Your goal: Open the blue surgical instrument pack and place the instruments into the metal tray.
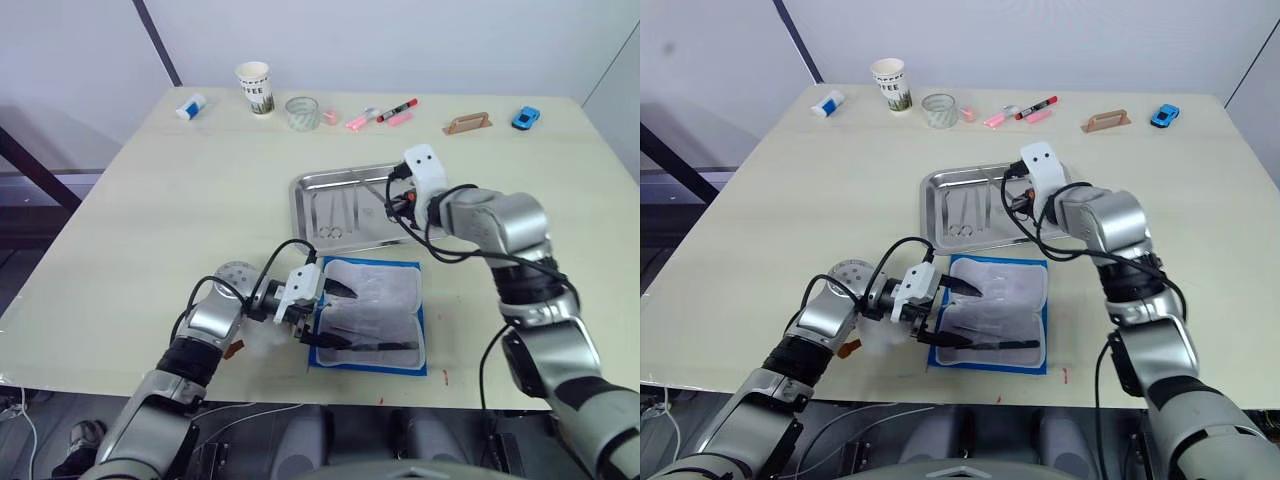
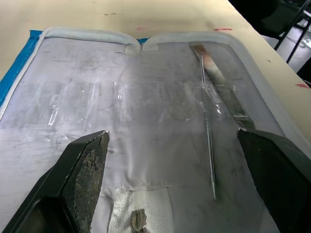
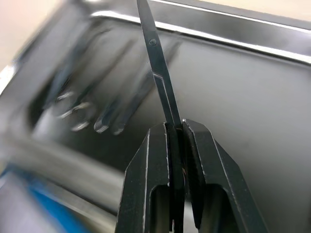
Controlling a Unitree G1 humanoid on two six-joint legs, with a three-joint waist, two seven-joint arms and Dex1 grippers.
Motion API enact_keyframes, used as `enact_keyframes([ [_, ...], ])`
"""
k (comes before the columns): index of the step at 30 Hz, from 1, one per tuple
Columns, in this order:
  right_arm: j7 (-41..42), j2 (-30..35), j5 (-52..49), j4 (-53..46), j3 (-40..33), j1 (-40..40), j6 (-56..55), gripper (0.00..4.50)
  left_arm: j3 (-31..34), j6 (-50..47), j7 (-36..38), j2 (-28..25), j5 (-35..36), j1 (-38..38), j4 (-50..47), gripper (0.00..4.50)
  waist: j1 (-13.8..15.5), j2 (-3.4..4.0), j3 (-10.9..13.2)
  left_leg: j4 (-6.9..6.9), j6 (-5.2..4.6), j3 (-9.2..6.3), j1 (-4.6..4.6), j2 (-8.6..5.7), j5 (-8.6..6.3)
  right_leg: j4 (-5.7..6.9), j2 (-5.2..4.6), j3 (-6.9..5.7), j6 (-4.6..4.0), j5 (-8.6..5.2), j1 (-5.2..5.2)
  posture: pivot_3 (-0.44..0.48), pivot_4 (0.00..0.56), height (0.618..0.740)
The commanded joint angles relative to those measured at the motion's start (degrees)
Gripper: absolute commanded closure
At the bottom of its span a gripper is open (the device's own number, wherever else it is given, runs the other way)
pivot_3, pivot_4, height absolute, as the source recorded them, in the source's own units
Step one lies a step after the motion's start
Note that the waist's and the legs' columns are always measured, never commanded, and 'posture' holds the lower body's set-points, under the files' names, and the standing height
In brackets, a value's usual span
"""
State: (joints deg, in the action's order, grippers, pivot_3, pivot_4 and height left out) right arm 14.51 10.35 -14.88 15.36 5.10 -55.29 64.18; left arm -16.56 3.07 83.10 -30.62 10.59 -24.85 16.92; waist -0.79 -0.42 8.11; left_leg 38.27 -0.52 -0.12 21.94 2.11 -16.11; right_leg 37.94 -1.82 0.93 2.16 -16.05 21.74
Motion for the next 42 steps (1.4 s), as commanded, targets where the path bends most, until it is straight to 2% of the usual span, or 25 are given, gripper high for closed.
enact_keyframes([
  [1, -4.51, -2.64, 2.25, 10.03, -3.75, -4.78, -6.58, 4.37, -1.34, -1.65, -1.02, -0.04, -1.58, 1.75, 1.61, 0.0, -0.06, 0.01, 0.0, 0.0, 0.0, -0.01, 0.01, 0.0, 0.0, -0.01, 0.0, -0.02, 0.0, 0.0, 0.0, 0.0, 0.15, 0.74],
  [6, -6.75, -5.62, 3.76, 21.98, -5.88, -9.77, -12.69, 4.37, -1.07, -1.47, -1.2, -0.26, -1.6, 2.27, 1.34, 0.0, -0.18, 0.03, 0.01, -0.03, 0.0, 0.03, 0.0, 0.0, 0.0, 0.0, 0.0, 0.03, 0.0, 0.0, 0.03, 0.0, 0.15, 0.74],
  [10, -7.27, -6.85, 4.35, 25.77, -6.51, -11.45, -14.3, 4.37, -0.96, -1.52, -1.5, -0.32, -1.6, 2.44, 1.12, 0.0, -0.24, 0.04, 0.02, -0.06, 0.0, 0.03, 0.0, 0.02, 0.0, 0.01, -0.01, 0.04, 0.0, 0.0, 0.04, 0.0, 0.15, 0.74],
  [31, -9.55, -8.84, 5.01, 17.48, -7.5, -6.34, -7.87, 4.37, -0.76, -1.59, -1.84, -0.59, -1.6, 2.73, 1.09, 0.0, -0.34, 0.06, 0.03, -0.1, 0.0, 0.02, 0.01, 0.05, 0.0, 0.01, -0.04, 0.04, 0.0, 0.0, 0.06, 0.0, 0.15, 0.74],
  [42, -9.06, -8.95, 5.41, 16.49, -7.21, -5.55, -7.21, 4.37, -0.8, -1.56, -1.83, -0.6, -1.67, 2.66, 1.2, 0.0, -0.35, 0.06, 0.03, -0.1, 0.0, 0.02, 0.01, 0.04, 0.0, 0.0, -0.04, 0.03, 0.0, 0.0, 0.06, 0.0, 0.15, 0.74],
])
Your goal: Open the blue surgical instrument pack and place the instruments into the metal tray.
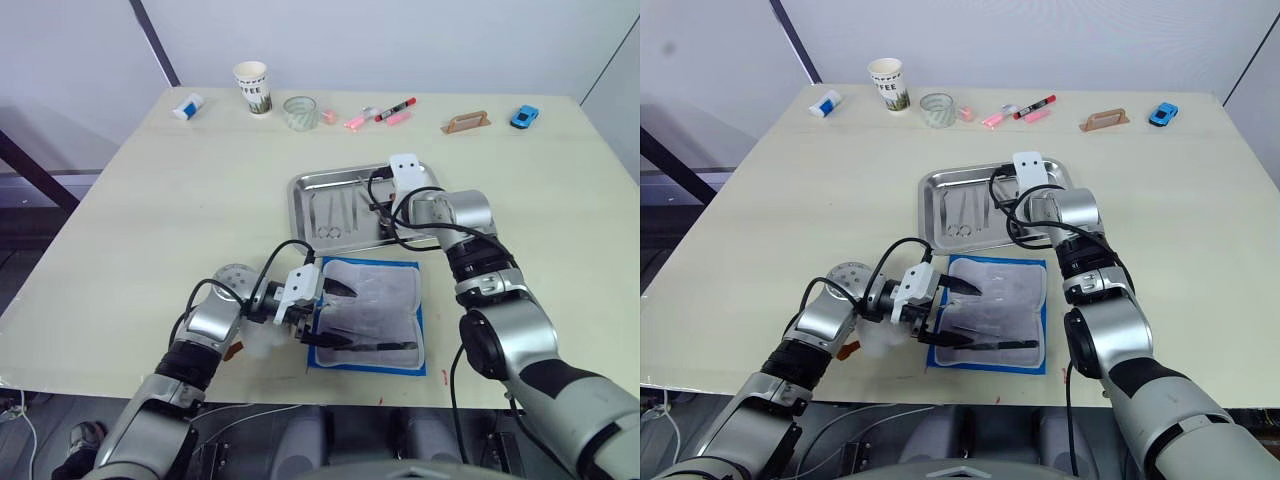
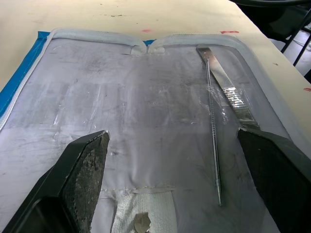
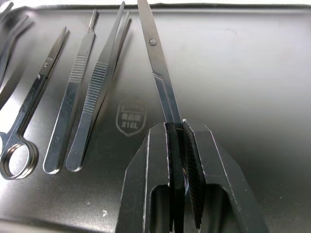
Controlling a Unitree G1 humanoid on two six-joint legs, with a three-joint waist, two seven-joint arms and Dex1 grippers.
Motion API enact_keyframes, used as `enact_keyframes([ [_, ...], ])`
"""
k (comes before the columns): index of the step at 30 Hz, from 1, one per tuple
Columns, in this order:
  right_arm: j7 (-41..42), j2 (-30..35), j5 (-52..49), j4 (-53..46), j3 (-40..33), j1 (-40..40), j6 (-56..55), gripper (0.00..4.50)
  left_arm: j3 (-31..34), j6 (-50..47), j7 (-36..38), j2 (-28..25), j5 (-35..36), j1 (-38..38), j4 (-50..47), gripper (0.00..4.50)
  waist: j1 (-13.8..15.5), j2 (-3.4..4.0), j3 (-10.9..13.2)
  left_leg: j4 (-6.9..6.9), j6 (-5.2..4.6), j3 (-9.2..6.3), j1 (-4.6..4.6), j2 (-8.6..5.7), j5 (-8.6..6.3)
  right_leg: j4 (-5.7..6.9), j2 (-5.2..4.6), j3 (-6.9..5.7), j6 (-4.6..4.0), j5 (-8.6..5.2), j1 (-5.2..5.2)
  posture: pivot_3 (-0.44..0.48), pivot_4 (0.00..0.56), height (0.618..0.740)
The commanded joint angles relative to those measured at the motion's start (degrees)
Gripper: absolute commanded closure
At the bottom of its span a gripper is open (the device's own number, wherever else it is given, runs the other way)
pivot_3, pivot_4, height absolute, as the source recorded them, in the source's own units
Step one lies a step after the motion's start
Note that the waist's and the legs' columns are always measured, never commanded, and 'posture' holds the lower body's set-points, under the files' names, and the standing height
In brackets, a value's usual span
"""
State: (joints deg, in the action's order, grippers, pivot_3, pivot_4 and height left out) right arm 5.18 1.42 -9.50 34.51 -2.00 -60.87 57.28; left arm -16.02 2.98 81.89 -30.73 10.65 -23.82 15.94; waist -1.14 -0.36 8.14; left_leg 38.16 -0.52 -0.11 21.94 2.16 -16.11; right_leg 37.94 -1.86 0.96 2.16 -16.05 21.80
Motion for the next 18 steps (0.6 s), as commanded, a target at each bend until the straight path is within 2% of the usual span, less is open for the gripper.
enact_keyframes([
  [1, 0.35, 0.02, 0.08, -2.67, -0.04, 0.08, -0.31, 4.37, -1.35, -1.53, -0.62, -0.5, -1.72, 1.66, 2.09, 0.0, 0.0, 0.0, 0.0, 0.0, 0.0, 0.0, 0.0, 0.0, 0.0, 0.0, 0.0, 0.0, 0.0, 0.0, 0.0, 0.0, 0.15, 0.74],
  [5, 1.3, 0.39, 0.38, -2.93, 0.71, 0.39, -0.39, 4.37, -1.36, -1.64, -0.64, -0.49, -1.67, 1.73, 1.9, 0.0, 0.0, 0.0, 0.0, 0.0, 0.0, 0.0, 0.0, 0.0, 0.0, -0.01, 0.0, 0.0, 0.0, 0.0, 0.0, 0.0, 0.15, 0.74],
  [6, 1.54, 0.41, 0.39, -3.12, 0.84, 0.53, -0.37, 3.6, -1.35, -1.65, -0.64, -0.48, -1.65, 1.73, 1.9, 0.0, 0.0, 0.0, 0.0, -0.01, 0.0, 0.0, 0.0, 0.0, 0.0, 0.0, 0.0, 0.0, 0.0, 0.0, 0.0, 0.0, 0.15, 0.74],
  [7, 1.87, 0.46, 0.42, -3.49, 1.12, 0.71, -0.31, 3.52, -1.34, -1.64, -0.65, -0.47, -1.65, 1.73, 1.91, 0.0, -0.01, 0.0, 0.0, 0.0, 0.0, 0.0, 0.0, 0.0, 0.0, 0.0, 0.0, 0.0, 0.0, 0.0, 0.0, 0.0, 0.15, 0.74],
  [8, 2.19, 0.51, 0.41, -3.85, 1.35, 0.85, -0.22, 3.21, -1.33, -1.65, -0.66, -0.47, -1.63, 1.73, 1.91, 0.0, -0.01, 0.0, 0.0, 0.0, 0.0, 0.0, 0.0, 0.0, 0.0, 0.0, 0.0, 0.0, 0.0, 0.0, 0.0, 0.0, 0.15, 0.74],
  [10, 2.81, 0.8, 0.43, -4.92, 1.84, 1.17, -0.06, 2.33, -1.31, -1.7, -0.66, -0.47, -1.6, 1.75, 1.9, 0.0, -0.01, 0.01, 0.0, -0.01, 0.0, 0.0, 0.0, 0.0, 0.0, 0.0, 0.0, 0.0, 0.0, 0.0, 0.0, 0.0, 0.15, 0.74],
  [15, 4.67, 1.73, 0.48, -8.07, 2.82, 1.92, 0.28, 2.33, -1.26, -1.77, -0.63, -0.51, -1.45, 1.9, 1.69, 0.0, 0.0, 0.01, 0.0, -0.01, 0.0, 0.0, 0.01, 0.0, 0.0, -0.02, 0.0, 0.0, 0.0, 0.0, 0.0, 0.0, 0.15, 0.74],
  [18, 7.53, 3.34, 0.34, -14.51, 4.92, 4.27, -0.84, 2.33, -1.12, -1.88, -0.6, -0.5, -1.2, 2.05, 1.43, 0.0, 0.0, 0.01, 0.0, -0.02, 0.0, -0.02, 0.01, 0.01, 0.0, -0.03, 0.0, -0.01, 0.0, 0.0, 0.0, 0.0, 0.15, 0.74],
])
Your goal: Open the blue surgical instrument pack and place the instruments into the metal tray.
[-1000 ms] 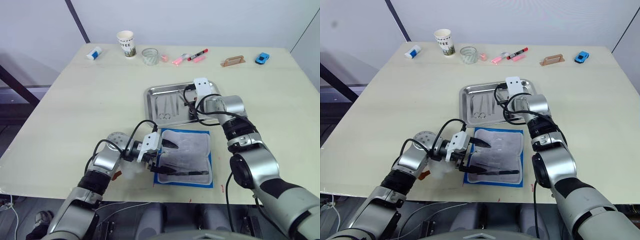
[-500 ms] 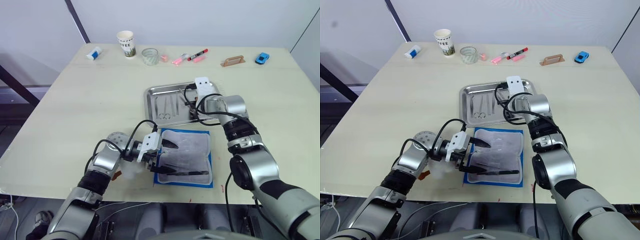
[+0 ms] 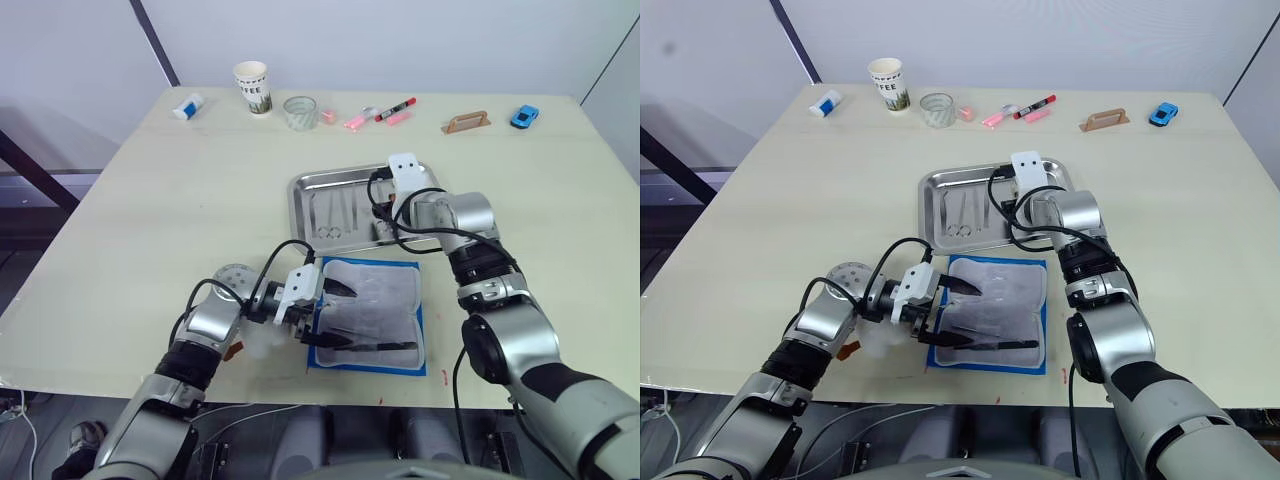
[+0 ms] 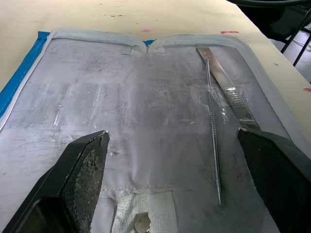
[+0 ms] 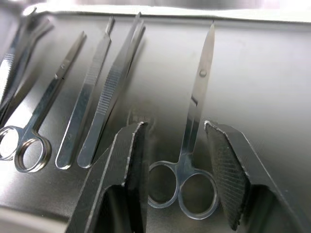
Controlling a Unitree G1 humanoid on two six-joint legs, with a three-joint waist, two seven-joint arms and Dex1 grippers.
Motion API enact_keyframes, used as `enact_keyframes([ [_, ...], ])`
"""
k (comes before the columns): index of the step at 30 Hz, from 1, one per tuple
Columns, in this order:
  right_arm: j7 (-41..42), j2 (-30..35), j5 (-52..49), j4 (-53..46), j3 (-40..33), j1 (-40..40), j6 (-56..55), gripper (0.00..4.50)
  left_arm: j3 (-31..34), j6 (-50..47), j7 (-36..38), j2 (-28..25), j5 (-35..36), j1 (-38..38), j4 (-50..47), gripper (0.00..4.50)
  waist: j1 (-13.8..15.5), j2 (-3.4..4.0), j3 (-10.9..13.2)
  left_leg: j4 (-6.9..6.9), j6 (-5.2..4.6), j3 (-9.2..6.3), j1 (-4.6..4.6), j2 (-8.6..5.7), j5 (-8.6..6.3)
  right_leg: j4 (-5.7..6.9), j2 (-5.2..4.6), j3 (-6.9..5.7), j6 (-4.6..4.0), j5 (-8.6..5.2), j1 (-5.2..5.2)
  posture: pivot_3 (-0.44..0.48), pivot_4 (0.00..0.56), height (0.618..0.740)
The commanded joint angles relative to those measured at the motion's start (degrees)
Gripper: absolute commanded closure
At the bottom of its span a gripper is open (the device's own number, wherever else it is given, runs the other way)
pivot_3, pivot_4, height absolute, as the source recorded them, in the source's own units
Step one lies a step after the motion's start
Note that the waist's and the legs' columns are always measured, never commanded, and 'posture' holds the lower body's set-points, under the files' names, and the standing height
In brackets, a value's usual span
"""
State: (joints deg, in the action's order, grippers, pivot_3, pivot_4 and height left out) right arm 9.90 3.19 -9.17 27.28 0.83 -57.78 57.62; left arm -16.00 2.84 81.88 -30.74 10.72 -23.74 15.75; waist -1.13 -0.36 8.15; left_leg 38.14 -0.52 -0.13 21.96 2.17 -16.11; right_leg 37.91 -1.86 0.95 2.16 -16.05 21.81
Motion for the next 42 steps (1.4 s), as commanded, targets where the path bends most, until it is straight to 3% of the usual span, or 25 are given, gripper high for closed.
enact_keyframes([
  [1, 4.66, 2.37, -0.24, -10.5, 2.96, 2.75, -3.17, 2.33, -1.07, -1.72, -0.55, -0.47, -1.17, 2.04, 1.54, 0.0, -0.01, 0.0, 0.0, -0.01, 0.0, 0.0, 0.01, 0.0, 0.0, -0.01, 0.0, 0.0, 0.0, 0.0, 0.0, 0.0, 0.15, 0.74],
  [6, 18.36, 9.37, -3.42, -29.33, 5.71, 15.45, -16.95, 2.33, -0.44, -2.09, 0.41, -0.53, 0.46, 2.56, 0.75, 0.0, 0.1, 0.0, 0.0, -0.03, -0.01, -0.02, 0.04, 0.0, -0.01, -0.09, 0.0, -0.01, 0.02, -0.01, 0.0, 0.0, 0.15, 0.74],
  [11, 33.54, 18.59, -14.81, -44.29, 2.18, 28.45, -17.48, 2.33, -0.04, -1.03, 2.0, -0.85, 0.96, 2.05, 2.05, 0.0, 0.05, -0.01, 0.01, -0.04, -0.01, -0.01, 0.03, 0.0, -0.01, -0.12, 0.03, 0.0, 0.02, -0.01, -0.01, 0.0, 0.15, 0.74],
  [17, 45.56, 31.89, -20.21, -55.12, -0.35, 39.8, -19.99, 2.33, 0.1, 0.17, 4.23, -1.48, 1.09, 1.21, 4.0, 0.0, 0.07, -0.01, 0.03, -0.03, -0.02, -0.05, -0.05, -0.02, -0.01, -0.06, 0.1, -0.01, 0.0, -0.02, -0.07, 0.0, 0.15, 0.74],
  [27, 56.05, 44.37, -26.58, -60.91, -11.77, 56.96, -25.92, 2.33, 0.02, 1.24, 5.5, -1.96, 1.32, 0.37, 5.59, 0.0, 0.2, -0.15, 0.11, -0.02, -0.02, 0.01, -0.09, -0.02, -0.01, -0.15, 0.17, 0.07, 0.01, -0.02, -0.12, 0.0, 0.15, 0.74],
  [32, 59.17, 47.25, -28.25, -61.61, -18.93, 64.73, -28.48, 0.04, 0.19, 1.19, 5.74, -2.34, 1.53, 0.61, 5.48, 0.0, 0.25, -0.18, 0.12, -0.02, -0.02, 0.0, -0.09, -0.01, -0.01, -0.15, 0.19, 0.07, 0.01, -0.02, -0.12, 0.0, 0.15, 0.74],
  [38, 59.64, 48.74, -29.69, -63.48, -23.25, 69.64, -28.95, 0.04, 0.45, 1.12, 5.87, -3.12, 1.85, 1.13, 4.99, 0.0, 0.17, -0.23, 0.15, -0.02, -0.02, 0.03, -0.12, 0.0, -0.01, -0.15, 0.21, 0.11, 0.02, -0.02, -0.14, 0.0, 0.15, 0.74],
  [42, 55.51, 47.87, -29.4, -66.21, -20.73, 69.0, -28.02, 0.04, 0.57, 1.18, 5.82, -3.44, 1.89, 1.32, 4.78, 0.0, 0.15, -0.24, 0.15, -0.02, -0.01, 0.03, -0.13, 0.02, -0.01, -0.14, 0.24, 0.12, 0.02, -0.03, -0.14, 0.0, 0.15, 0.74],
])
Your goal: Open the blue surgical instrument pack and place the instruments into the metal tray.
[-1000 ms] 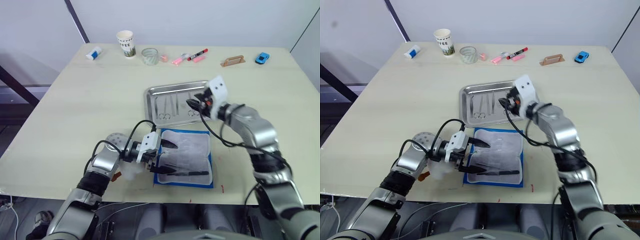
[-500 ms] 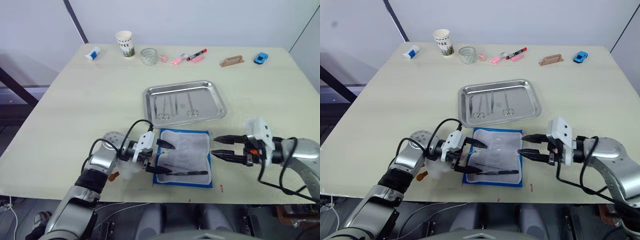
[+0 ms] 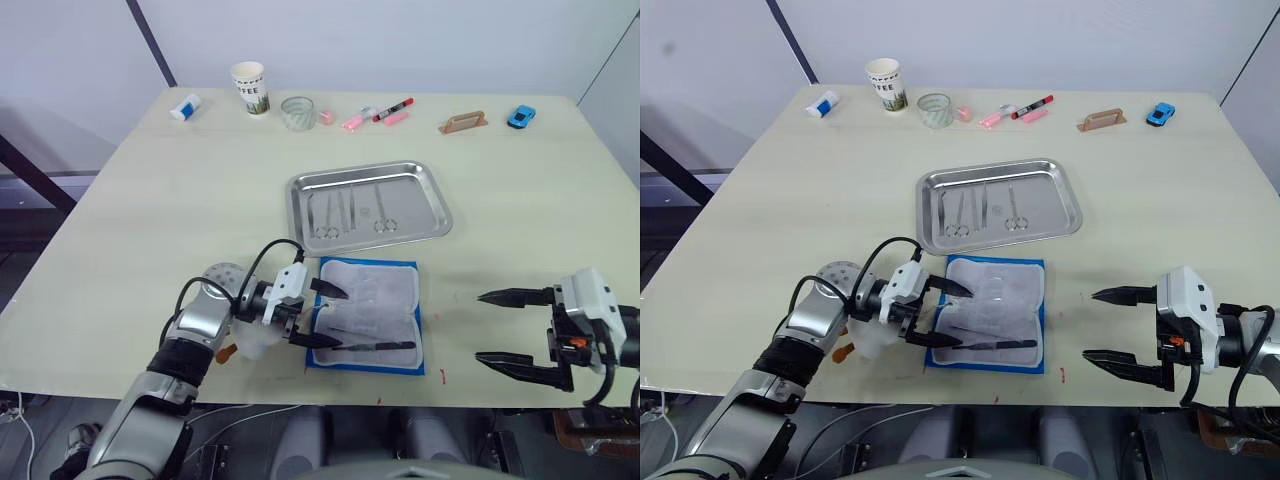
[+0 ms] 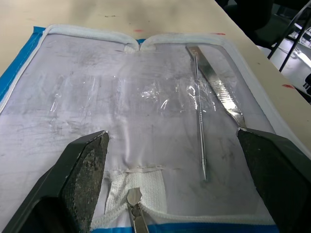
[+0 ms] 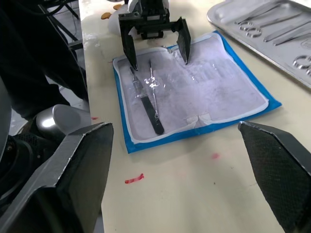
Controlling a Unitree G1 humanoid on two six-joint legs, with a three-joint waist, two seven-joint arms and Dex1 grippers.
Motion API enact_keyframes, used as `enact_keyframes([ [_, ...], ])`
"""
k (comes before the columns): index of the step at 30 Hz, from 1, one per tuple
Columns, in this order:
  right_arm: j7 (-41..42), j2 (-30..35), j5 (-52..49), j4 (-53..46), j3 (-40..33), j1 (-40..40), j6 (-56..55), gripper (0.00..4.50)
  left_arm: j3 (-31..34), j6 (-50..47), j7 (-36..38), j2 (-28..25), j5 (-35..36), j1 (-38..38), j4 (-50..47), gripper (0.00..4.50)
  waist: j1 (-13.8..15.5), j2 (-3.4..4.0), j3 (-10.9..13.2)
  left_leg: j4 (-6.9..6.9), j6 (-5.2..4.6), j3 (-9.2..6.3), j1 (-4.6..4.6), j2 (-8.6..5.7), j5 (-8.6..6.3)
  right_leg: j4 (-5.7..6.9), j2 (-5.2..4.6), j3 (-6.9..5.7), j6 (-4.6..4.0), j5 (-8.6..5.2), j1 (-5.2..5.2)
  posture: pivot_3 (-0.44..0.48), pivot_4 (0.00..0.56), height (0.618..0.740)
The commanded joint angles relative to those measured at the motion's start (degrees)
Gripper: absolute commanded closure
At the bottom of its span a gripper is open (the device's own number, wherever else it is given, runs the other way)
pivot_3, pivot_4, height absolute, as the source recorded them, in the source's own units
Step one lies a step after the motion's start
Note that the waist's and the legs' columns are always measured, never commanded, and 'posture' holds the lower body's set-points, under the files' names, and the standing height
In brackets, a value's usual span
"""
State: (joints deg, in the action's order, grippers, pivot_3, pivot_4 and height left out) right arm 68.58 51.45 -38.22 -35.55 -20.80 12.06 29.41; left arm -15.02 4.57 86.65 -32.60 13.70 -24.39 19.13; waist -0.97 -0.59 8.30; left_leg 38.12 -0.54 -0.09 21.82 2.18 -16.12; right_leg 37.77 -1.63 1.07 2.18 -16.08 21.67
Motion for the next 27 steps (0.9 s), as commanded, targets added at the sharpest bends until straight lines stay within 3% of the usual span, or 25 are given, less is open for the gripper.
enact_keyframes([
  [1, -4.41, -0.64, 0.06, -3.96, 2.16, -1.27, 0.33, 0.04, -0.4, -0.54, 1.03, -1.65, -1.07, 1.98, 1.36, 0.0, -0.01, -0.01, 0.0, 0.0, 0.0, 0.0, 0.0, 0.0, 0.0, 0.01, 0.0, 0.0, 0.0, 0.0, 0.0, 0.0, 0.15, 0.74],
  [8, -14.11, -6.9, 10.36, -2.74, 21.83, -9.92, -0.09, 0.04, -0.52, -0.68, 0.63, -1.62, -1.09, 1.8, 0.82, 0.0, -0.02, -0.17, 0.0, 0.01, 0.0, 0.0, 0.01, 0.0, 0.0, -0.01, 0.02, 0.01, 0.0, 0.0, 0.01, 0.0, 0.15, 0.74],
  [9, -15.07, -7.82, 13.06, -1.81, 25.67, -11.27, -0.23, 0.63, -0.49, -0.78, 0.53, -1.58, -1.17, 1.83, 0.69, 0.0, 0.13, -0.1, 0.04, 0.04, 0.0, -0.01, -0.02, 0.04, 0.0, 0.01, 0.06, 0.02, -0.02, 0.0, 0.01, 0.0, 0.15, 0.74],
  [10, -15.7, -8.35, 14.94, -1.19, 28.15, -12.14, -0.42, 0.83, -0.47, -0.84, 0.47, -1.56, -1.23, 1.85, 0.61, 0.0, 0.2, -0.09, 0.04, 0.04, 0.0, -0.03, 0.02, 0.03, 0.0, 0.01, 0.05, -0.01, -0.02, -0.01, 0.02, 0.0, 0.15, 0.74],
  [12, -16.83, -9.01, 17.84, -0.06, 31.87, -13.48, -0.53, 1.68, -0.4, -0.94, 0.42, -1.56, -1.31, 1.84, 0.56, 0.0, 0.26, -0.1, 0.04, 0.05, 0.0, -0.03, 0.03, 0.02, 0.0, 0.01, 0.04, -0.01, -0.02, -0.01, 0.02, 0.0, 0.15, 0.74],
  [27, -20.26, -13.16, 26.43, 5.85, 40.93, -18.82, -0.55, 1.68, -0.81, -0.58, -0.43, -1.38, -2.07, 1.91, 0.75, 0.0, 0.23, -0.11, 0.04, 0.09, 0.0, -0.03, 0.02, 0.0, 0.0, 0.06, 0.02, -0.02, -0.03, 0.0, 0.02, 0.0, 0.15, 0.74],
])
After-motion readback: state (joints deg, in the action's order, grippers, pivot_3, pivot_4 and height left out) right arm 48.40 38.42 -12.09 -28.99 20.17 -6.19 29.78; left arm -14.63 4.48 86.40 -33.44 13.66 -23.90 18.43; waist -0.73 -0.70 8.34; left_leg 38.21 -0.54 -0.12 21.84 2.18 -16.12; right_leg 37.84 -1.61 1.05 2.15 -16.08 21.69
